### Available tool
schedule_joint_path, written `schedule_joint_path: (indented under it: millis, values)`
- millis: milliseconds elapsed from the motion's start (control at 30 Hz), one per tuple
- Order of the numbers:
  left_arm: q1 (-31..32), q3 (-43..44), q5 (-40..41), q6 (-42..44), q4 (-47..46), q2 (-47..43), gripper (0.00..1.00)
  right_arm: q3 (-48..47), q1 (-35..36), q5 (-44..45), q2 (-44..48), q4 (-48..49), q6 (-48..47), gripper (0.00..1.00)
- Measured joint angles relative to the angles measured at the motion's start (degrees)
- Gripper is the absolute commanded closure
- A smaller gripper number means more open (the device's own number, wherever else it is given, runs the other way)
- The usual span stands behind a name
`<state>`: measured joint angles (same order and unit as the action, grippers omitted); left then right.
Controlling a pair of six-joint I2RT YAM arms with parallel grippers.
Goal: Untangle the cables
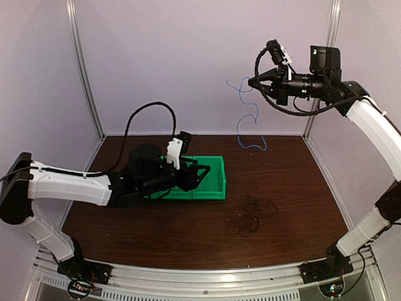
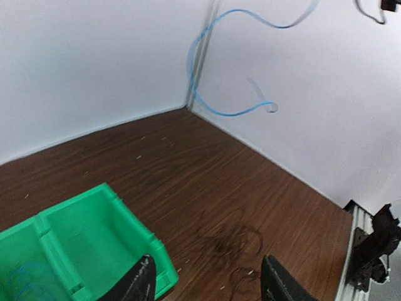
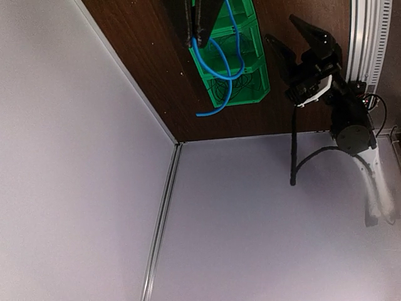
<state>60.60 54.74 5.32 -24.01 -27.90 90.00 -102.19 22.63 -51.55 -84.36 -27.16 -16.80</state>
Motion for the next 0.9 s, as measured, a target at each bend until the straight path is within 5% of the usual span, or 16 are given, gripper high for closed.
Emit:
schedule_joint_path:
  millis: [100, 267, 633, 900]
  values:
    - [-9.20, -7.76, 0.35, -1.84, 7.32, -8.13, 0.40, -0.50, 4.31, 2.89, -2.64, -0.57, -1.97, 1.00]
    - [-21.44, -8.48, 5.81, 0.90, 20.11, -19.19, 0.40, -5.20, 10.01, 5.84, -10.84, -2.91, -4.11, 1.00]
    - [-23.10, -10.43, 21.49, 13.31, 32.22, -37.64, 0.33, -20.94, 16.31, 8.39, -25.77, -4.33, -4.87, 1.00]
    - [-23.91, -16.52, 26.12, 16.02, 32.83, -41.99, 0.31, -24.98, 16.87, 9.42, -32.89, -3.76, -4.35, 1.00]
